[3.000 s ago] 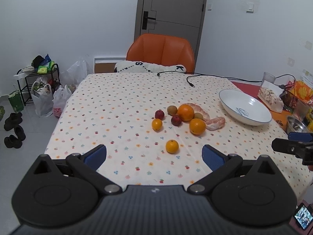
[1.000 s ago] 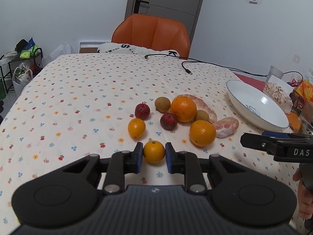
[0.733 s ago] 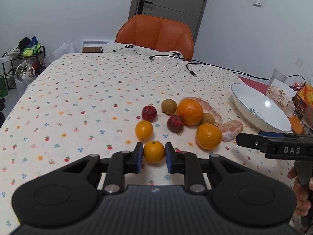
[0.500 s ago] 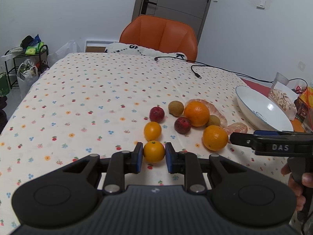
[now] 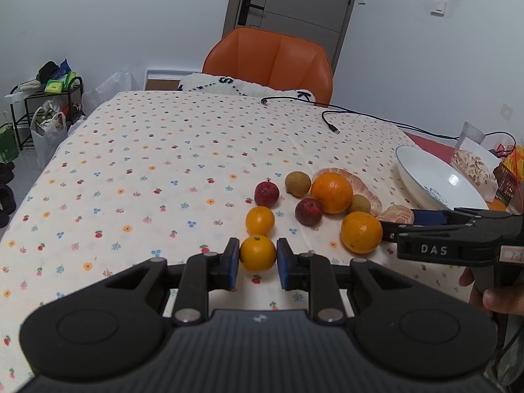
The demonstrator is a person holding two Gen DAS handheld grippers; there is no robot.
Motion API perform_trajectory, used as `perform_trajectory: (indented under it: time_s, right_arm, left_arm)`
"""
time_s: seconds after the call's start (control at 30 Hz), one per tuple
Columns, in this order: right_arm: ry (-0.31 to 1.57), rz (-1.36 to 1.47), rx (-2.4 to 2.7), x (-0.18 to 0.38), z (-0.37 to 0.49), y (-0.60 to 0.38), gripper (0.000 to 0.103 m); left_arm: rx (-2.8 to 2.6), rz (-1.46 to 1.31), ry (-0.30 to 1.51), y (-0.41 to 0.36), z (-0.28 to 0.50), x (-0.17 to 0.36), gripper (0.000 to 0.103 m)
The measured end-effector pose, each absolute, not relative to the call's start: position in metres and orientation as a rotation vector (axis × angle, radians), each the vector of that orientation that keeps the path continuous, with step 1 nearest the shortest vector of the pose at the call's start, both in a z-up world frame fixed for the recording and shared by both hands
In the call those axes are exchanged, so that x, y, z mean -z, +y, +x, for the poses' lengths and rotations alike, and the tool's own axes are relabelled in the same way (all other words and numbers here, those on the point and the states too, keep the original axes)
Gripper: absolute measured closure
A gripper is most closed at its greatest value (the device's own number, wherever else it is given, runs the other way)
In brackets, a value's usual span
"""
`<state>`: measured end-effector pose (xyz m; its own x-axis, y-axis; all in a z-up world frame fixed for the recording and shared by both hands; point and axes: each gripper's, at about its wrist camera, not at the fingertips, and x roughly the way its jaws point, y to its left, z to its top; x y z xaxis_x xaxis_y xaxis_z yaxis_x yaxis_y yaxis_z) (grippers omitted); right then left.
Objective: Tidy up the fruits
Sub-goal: 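Grasp the small mandarin with the left tool while the right tool grasps a pomelo segment, then carry both fruits over the white plate while the right tool releases the pomelo segment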
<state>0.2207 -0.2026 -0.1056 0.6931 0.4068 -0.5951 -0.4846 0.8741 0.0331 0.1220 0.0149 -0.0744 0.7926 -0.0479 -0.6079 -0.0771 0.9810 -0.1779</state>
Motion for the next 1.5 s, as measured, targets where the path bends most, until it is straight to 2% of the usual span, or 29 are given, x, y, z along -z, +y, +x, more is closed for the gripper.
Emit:
perform_trajectory:
  time_s: [0.9, 1.5]
  right_arm:
    - [0.516, 0.01, -0.518, 0.067, 0.185, -0.257, 0.038]
    - [0.489, 0.069, -0.431, 0.067, 0.188, -0.305, 0.038]
  left_arm:
    - [0.071, -0.139, 0.596, -0.032, 0.127, 0.05, 0.08]
    - [0.152, -0.102, 0.579, -0.075, 0.148, 0.043, 0.081]
